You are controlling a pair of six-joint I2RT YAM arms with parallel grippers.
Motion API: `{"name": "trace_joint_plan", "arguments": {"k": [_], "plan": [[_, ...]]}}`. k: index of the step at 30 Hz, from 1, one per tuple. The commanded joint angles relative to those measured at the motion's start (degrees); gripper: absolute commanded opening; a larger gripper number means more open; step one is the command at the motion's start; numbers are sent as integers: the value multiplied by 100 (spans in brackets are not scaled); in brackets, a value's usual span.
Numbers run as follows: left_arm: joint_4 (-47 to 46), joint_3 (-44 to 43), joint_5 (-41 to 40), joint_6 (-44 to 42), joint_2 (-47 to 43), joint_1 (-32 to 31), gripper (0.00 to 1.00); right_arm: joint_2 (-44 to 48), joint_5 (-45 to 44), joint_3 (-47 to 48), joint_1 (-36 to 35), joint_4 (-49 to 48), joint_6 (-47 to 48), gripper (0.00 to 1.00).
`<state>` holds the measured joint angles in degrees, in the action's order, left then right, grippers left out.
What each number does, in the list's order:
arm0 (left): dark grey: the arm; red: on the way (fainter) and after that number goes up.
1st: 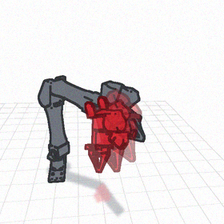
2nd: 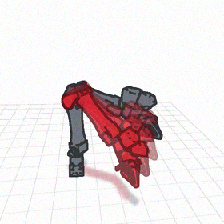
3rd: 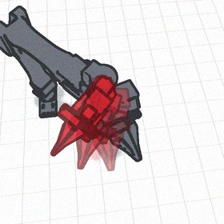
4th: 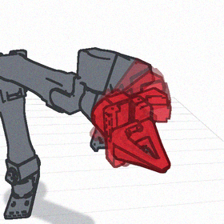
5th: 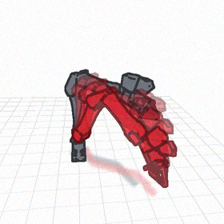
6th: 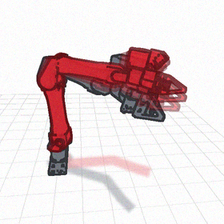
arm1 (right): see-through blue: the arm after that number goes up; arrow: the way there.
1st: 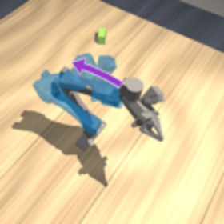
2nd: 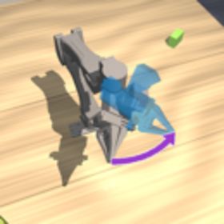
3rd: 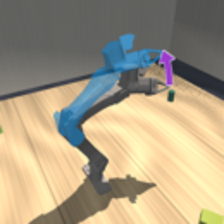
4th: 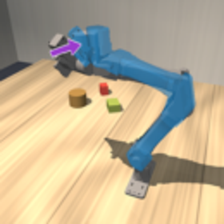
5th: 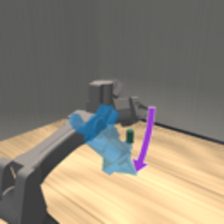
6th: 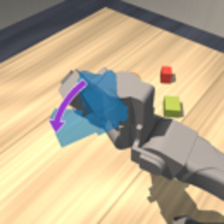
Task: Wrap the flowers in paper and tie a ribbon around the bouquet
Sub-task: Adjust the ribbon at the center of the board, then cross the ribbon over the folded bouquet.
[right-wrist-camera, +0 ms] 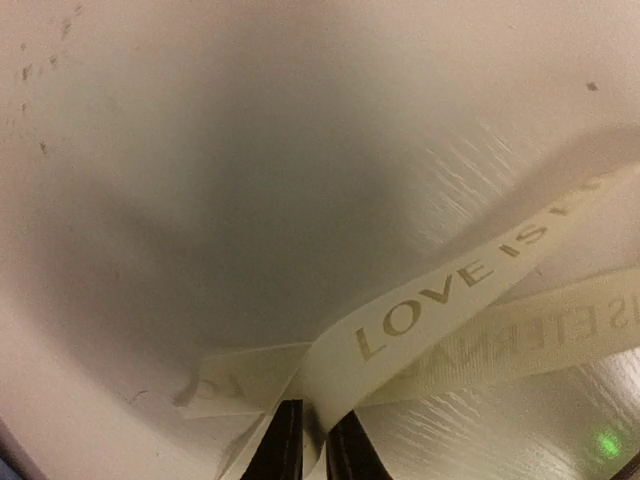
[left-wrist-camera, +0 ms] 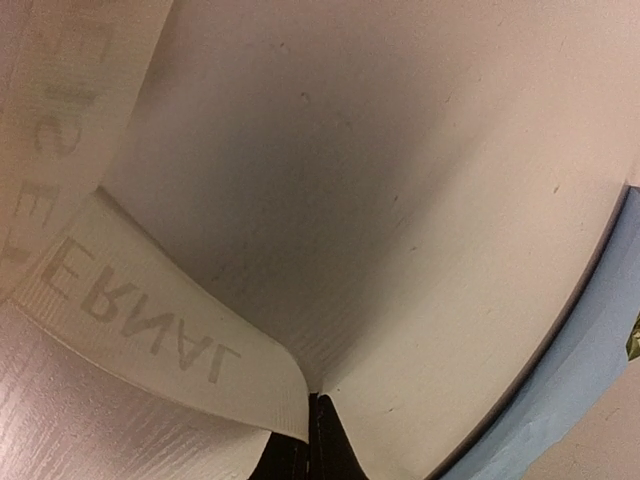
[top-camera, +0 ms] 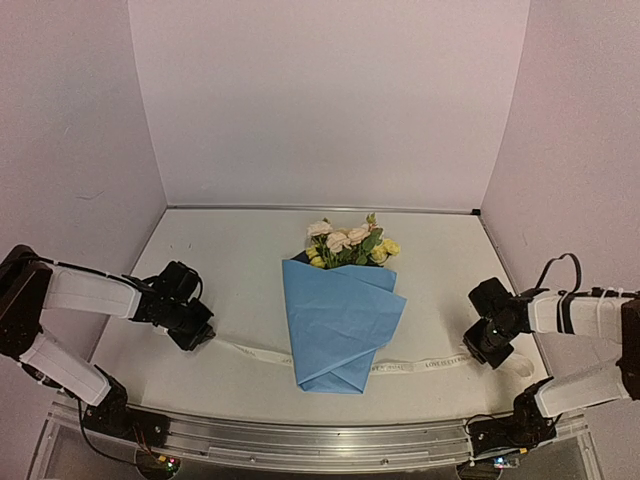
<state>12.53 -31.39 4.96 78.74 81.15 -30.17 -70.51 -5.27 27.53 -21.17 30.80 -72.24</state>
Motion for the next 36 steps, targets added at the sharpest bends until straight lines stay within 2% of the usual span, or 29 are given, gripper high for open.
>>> {"name": "trace_joint_plan", "arguments": {"k": [1, 10, 15, 24, 28, 32, 36], "plan": [[212, -249, -396, -689, 143, 177, 0, -542, 279, 294, 102, -272, 172, 0], [-218, -811, -599, -1685, 624, 630, 0, -1368, 197, 1490, 349, -272, 694, 0], [-471, -1158, -516, -1913, 1042, 796, 0, -1911, 321, 2150, 588, -260, 851, 0], [-1342, -1008, -371, -2044, 1100, 821, 0, -1821, 297, 2271, 670, -195, 846, 0], [-1603, -866, -240, -2165, 885, 823, 0, -1373, 181, 2192, 620, -185, 943, 0], [-1883, -732, 47, -2443, 621, 819, 0, -873, -209, 2635, 209, -38, 1304, 0], [-2049, -627, 349, -2710, 464, 819, 0, -1172, -647, 3597, -909, 23, 2003, 0]]}}
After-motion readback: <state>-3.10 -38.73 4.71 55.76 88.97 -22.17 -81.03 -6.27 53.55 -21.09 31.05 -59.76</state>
